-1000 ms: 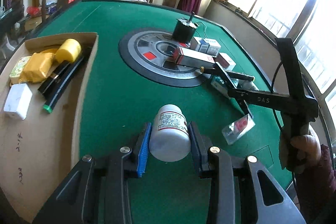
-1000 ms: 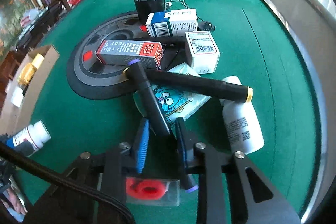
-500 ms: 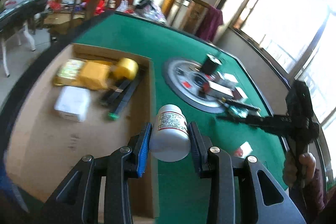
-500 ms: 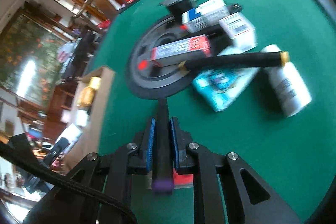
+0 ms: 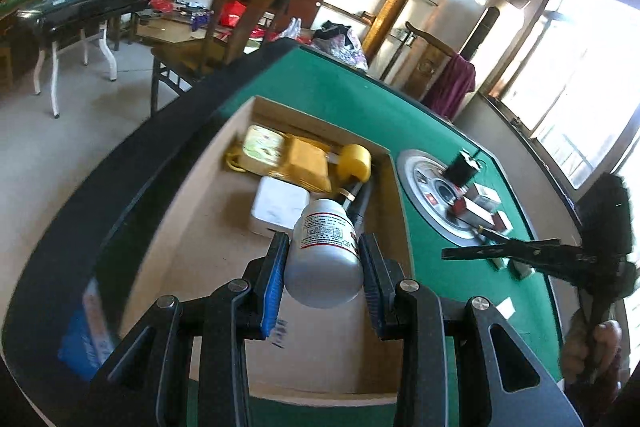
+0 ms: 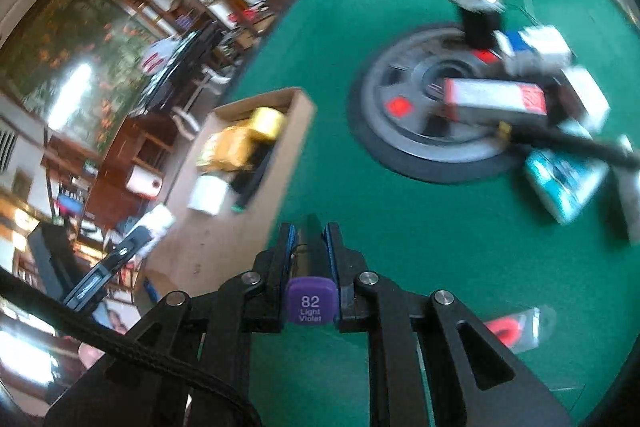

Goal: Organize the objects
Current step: 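Carry the pill bottle and marker into the tray and release both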

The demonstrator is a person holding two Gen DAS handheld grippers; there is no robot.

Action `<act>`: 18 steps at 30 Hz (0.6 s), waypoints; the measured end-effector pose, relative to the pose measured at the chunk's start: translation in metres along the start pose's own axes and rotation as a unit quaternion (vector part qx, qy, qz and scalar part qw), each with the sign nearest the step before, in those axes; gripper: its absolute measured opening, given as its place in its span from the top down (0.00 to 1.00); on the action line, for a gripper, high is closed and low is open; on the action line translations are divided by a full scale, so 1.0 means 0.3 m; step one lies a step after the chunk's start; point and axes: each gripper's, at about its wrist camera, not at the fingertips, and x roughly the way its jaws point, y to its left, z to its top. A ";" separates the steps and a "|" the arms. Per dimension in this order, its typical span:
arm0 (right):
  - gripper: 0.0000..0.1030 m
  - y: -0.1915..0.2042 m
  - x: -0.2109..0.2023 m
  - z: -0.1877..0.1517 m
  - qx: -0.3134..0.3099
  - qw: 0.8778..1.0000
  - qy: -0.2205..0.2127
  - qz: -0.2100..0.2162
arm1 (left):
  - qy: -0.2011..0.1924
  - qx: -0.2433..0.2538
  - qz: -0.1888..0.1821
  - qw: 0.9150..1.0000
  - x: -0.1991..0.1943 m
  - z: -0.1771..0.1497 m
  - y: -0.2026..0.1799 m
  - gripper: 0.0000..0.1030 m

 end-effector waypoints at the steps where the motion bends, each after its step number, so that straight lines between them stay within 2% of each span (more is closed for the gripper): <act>1: 0.88 0.031 -0.001 0.005 -0.009 1.000 0.001 0.003 | 0.000 0.000 0.003 1.000 0.004 0.007 0.009 0.70; 5: 0.88 0.163 0.023 0.021 -0.045 0.998 0.021 0.027 | 0.004 0.005 0.018 1.000 0.031 0.033 0.053 0.70; 10: 0.88 0.264 0.149 0.015 -0.068 0.992 0.092 0.049 | 0.029 0.007 0.041 0.999 0.099 0.046 0.118 0.70; 14: 0.88 0.305 0.289 0.015 -0.078 0.987 0.138 0.029 | 0.048 0.014 0.058 0.997 0.157 0.050 0.136 0.70; 18: 0.87 0.315 0.393 0.057 -0.068 0.986 0.151 0.008 | 0.051 0.032 0.078 0.995 0.182 0.059 0.127 0.70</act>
